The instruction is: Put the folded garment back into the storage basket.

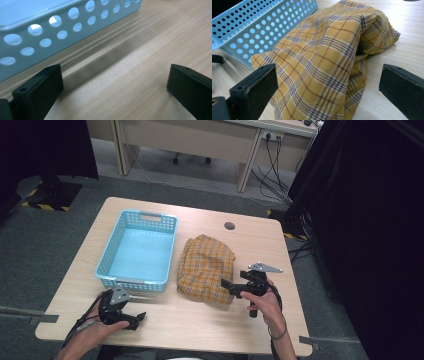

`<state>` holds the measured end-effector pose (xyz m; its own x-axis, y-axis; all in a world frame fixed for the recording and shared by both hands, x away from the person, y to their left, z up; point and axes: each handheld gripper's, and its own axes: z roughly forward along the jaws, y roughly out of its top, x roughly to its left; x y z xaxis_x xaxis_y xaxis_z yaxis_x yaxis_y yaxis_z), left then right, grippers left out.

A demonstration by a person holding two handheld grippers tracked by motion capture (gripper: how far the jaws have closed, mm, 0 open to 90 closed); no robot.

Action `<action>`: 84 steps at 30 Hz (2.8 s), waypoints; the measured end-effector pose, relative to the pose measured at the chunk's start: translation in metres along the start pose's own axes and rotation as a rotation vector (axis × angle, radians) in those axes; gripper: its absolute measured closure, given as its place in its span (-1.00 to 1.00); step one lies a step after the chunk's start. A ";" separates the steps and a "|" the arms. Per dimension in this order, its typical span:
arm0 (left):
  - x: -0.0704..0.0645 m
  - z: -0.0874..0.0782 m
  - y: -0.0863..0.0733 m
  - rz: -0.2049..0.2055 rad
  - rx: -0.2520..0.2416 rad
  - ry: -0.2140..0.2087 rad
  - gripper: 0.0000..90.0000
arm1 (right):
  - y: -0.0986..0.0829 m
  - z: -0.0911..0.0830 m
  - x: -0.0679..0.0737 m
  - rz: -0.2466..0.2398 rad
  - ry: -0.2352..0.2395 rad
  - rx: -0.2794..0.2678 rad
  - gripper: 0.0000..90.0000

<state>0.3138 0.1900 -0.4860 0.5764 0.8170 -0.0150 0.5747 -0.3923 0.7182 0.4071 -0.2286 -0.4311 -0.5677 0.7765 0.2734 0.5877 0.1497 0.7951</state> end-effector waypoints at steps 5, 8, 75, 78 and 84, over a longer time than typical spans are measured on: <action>0.000 0.000 0.000 0.000 0.000 0.000 -1.00 | 0.004 0.004 0.000 0.002 0.001 -0.004 -0.93; 0.000 0.000 0.000 0.000 0.000 0.000 -1.00 | 0.006 0.006 -0.001 0.006 -0.003 -0.004 -0.91; 0.000 0.000 0.000 0.001 0.000 -0.002 -1.00 | 0.036 0.038 -0.007 0.085 0.120 -0.095 0.59; 0.000 0.000 0.000 0.001 0.000 -0.001 -1.00 | 0.039 0.031 -0.005 0.079 0.121 -0.118 0.59; 0.000 0.000 0.000 0.001 0.001 -0.002 -1.00 | 0.044 0.024 0.000 0.071 0.130 -0.145 0.59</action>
<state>0.3140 0.1901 -0.4859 0.5780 0.8159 -0.0152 0.5744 -0.3935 0.7178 0.4463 -0.2074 -0.4093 -0.6030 0.6953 0.3911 0.5446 0.0006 0.8387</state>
